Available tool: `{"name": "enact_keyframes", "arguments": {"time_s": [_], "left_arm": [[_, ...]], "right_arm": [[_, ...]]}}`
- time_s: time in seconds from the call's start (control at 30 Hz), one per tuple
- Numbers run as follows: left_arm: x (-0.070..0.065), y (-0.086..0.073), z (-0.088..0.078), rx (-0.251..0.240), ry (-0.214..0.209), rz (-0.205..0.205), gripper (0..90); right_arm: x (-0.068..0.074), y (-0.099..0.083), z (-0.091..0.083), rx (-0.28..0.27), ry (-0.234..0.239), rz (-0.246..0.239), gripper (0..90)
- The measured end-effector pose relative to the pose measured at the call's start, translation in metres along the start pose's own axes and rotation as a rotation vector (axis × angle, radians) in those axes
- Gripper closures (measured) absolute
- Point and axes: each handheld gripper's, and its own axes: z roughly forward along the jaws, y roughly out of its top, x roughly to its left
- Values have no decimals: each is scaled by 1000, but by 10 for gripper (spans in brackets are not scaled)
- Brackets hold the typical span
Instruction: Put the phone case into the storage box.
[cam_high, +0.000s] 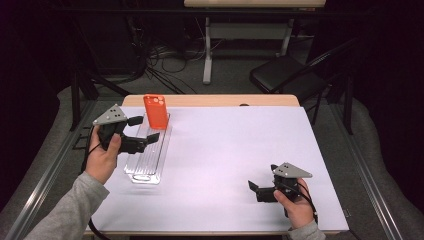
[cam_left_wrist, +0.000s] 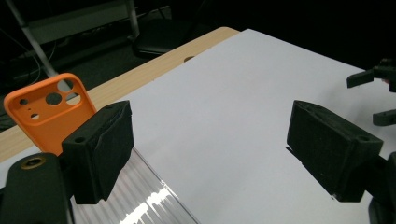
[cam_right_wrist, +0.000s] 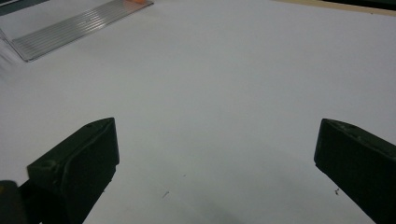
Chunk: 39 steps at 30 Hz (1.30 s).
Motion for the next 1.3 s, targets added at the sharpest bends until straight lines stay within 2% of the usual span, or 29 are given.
{"name": "enact_keyframes", "arguments": {"time_s": [0.17,0.27,0.47,0.6,0.8,0.87,1.07,1.17,1.3], "left_arm": [[-13,-8,3,46,-13,29,148],[-24,-15,3,35,-35,47,148],[-40,-30,2,15,-79,39,148],[-47,-39,3,4,-78,35,148],[-51,-54,3,-11,-88,10,148],[-50,-60,3,-31,-94,-13,148],[-46,-76,-1,-63,-71,-59,148],[-43,-82,-4,-53,-59,-69,148],[-41,-87,-10,-70,-40,-88,149]], "right_arm": [[3,1,-2,-6,-1,-4,0],[5,1,-1,0,1,-7,0],[6,-1,-1,5,6,-12,0],[7,-1,-3,-1,5,-8,0],[6,-1,-6,-9,0,-11,0],[5,-1,-6,-10,-4,-6,0],[5,-1,-7,-18,-6,-6,0],[5,-2,-7,-11,-7,-6,0],[6,-2,-8,-12,-3,-10,0]]}}
